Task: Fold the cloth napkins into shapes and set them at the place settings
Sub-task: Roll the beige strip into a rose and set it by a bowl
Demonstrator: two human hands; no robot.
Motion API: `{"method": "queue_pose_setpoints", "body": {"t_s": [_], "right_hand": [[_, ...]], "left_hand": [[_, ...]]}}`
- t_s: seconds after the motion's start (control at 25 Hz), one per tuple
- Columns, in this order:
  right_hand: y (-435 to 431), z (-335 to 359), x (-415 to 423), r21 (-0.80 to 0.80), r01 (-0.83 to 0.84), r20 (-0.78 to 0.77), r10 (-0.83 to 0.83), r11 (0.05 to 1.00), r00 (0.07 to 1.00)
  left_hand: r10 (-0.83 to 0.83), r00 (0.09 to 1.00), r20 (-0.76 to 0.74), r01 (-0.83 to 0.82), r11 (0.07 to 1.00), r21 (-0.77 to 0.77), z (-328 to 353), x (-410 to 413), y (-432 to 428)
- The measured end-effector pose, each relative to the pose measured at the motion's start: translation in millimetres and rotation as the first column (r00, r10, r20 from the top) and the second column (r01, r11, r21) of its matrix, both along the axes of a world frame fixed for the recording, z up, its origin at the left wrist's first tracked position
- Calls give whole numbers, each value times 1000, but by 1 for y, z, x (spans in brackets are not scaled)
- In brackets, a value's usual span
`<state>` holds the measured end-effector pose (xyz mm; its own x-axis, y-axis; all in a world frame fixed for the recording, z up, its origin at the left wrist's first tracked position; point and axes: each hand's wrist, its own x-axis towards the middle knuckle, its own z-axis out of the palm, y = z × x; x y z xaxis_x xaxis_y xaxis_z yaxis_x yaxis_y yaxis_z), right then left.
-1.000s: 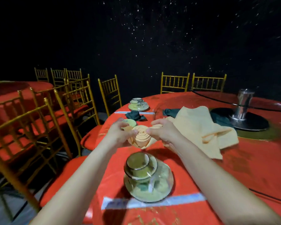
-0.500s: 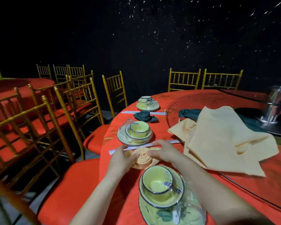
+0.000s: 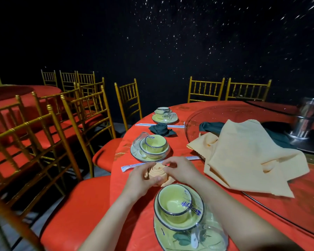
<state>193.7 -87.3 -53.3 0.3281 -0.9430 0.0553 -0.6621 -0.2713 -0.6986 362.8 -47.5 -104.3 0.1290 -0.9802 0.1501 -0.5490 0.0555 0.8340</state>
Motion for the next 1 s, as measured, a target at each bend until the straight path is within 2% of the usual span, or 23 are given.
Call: {"method": "queue_pose_setpoints", "body": {"t_s": [0.08,0.16,0.24,0.32,0.44,0.56,0.64,0.72,0.88,1.0], "right_hand": [[6,15,-8,-9,-6,28,6,1000,1000],[10,36,-30,-82,24,125,-14,996,992],[17,54,-67,-171,109,217,-70,979,974],[29,57,-112,-268,258,222,-201,928,954],[61,31,-176,-349,403,31,-419,846,907],[89,3,-221,-255,261,-357,-342,931,869],[103,-8,-241,-229,169,-556,-271,959,786],[120,-7,-254,-288,127,-600,-282,949,748],[148,1,-283,-433,138,-564,-387,891,730],[165,9,-315,-448,192,-572,-445,873,689]], "left_hand": [[2,1000,-18,-2,1000,5,5,3,5],[41,996,-79,-41,999,1,24,5,16],[138,986,-93,-145,987,-73,40,8,23],[214,974,-69,-223,959,-175,55,7,29],[215,976,-29,-215,943,-254,72,-17,36],[153,988,15,-143,950,-279,88,-61,45],[80,997,10,-74,959,-275,99,-93,53],[33,999,17,-28,964,-263,104,-122,60],[-37,996,78,54,972,-230,105,-173,79],[-106,989,107,123,976,-177,100,-207,88]]}}
